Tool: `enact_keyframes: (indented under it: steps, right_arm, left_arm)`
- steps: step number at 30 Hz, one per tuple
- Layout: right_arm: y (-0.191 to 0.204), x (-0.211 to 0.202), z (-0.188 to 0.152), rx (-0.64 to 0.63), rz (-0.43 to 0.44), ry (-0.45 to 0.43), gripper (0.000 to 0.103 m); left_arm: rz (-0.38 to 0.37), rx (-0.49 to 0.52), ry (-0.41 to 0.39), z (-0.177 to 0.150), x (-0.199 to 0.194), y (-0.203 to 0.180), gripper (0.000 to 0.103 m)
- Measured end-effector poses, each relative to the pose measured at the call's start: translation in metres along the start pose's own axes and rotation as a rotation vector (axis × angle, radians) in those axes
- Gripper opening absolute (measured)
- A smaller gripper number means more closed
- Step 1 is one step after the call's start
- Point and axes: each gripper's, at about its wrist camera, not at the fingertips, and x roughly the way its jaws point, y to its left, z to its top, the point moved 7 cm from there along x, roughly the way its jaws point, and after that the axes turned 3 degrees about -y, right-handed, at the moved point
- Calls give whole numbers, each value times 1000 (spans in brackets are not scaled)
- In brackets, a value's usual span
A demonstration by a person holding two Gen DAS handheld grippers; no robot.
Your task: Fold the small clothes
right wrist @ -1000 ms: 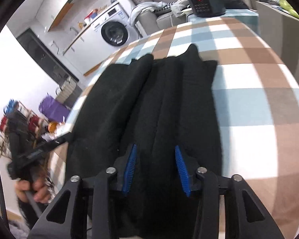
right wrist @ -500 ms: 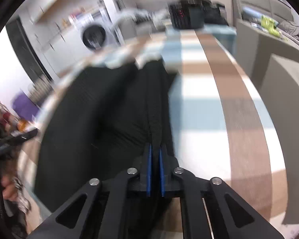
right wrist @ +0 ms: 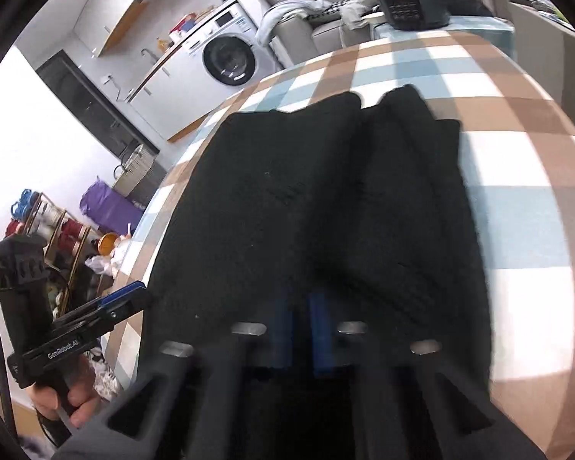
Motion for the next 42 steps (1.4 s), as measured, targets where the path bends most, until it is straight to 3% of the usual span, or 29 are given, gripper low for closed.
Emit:
enact_keyframes:
  steps: [3, 7, 8, 11, 12, 14, 16, 19, 20, 22, 23, 24, 28, 30, 33, 42]
  right_arm:
    - [5, -29, 8, -34, -48, -115, 6]
    - [-18, -15, -15, -29, -154, 1, 8]
    - [-22, -15, -20, -4, -135, 12, 10]
    - [-24, -37, -30, 88, 32, 16, 26]
    - [-24, -47, -37, 87, 58, 19, 27]
    - [-18, -57, -49, 71, 85, 32, 26]
    - [-16, -63, -69, -5, 21, 51, 6]
    - [-18, -66, -83, -50, -56, 97, 6]
    - [-18, -72, -80, -59, -64, 82, 8]
    - [-20, -90, -68, -48, -86, 4, 26]
    - [-26, -96, -61, -34, -117, -34, 43]
    - [-33, -99, -56, -20, -149, -66, 49]
    - [-43, -75, -60, -27, -183, -25, 44]
    - [-40, -62, -63, -54, -206, 1, 32]
    - [-35, -53, -63, -61, -208, -19, 25]
    - [-18, -14, -33, -62, -212, -41, 24]
  left_arm:
    - [8, 0, 1, -1, -2, 2, 40]
    - [-1, -9, 13, -4, 1, 5, 44]
    - [-6, -14, 21, -5, 4, 5, 44]
    - [-23, -16, 51, -12, 6, 2, 44]
    - [-33, -15, 54, -14, 5, 1, 44]
    - [-48, -6, 60, -20, 4, -2, 44]
    - [-49, -7, 68, -23, 4, -2, 45]
    - [-55, -8, 80, -29, 5, -3, 45]
    - [-51, -4, 85, -31, 6, -3, 45]
    - [-50, -4, 88, -33, 7, -2, 45]
    - [-53, -7, 90, -33, 7, -1, 45]
    - [-58, -9, 92, -33, 8, -1, 45]
    - [-90, -27, 86, -32, 14, -2, 45]
    - [-113, -21, 63, -30, 15, -4, 29]
    - [-90, 21, 45, -26, 18, -6, 25]
    - [9, -11, -6, 26, 44, 23, 25]
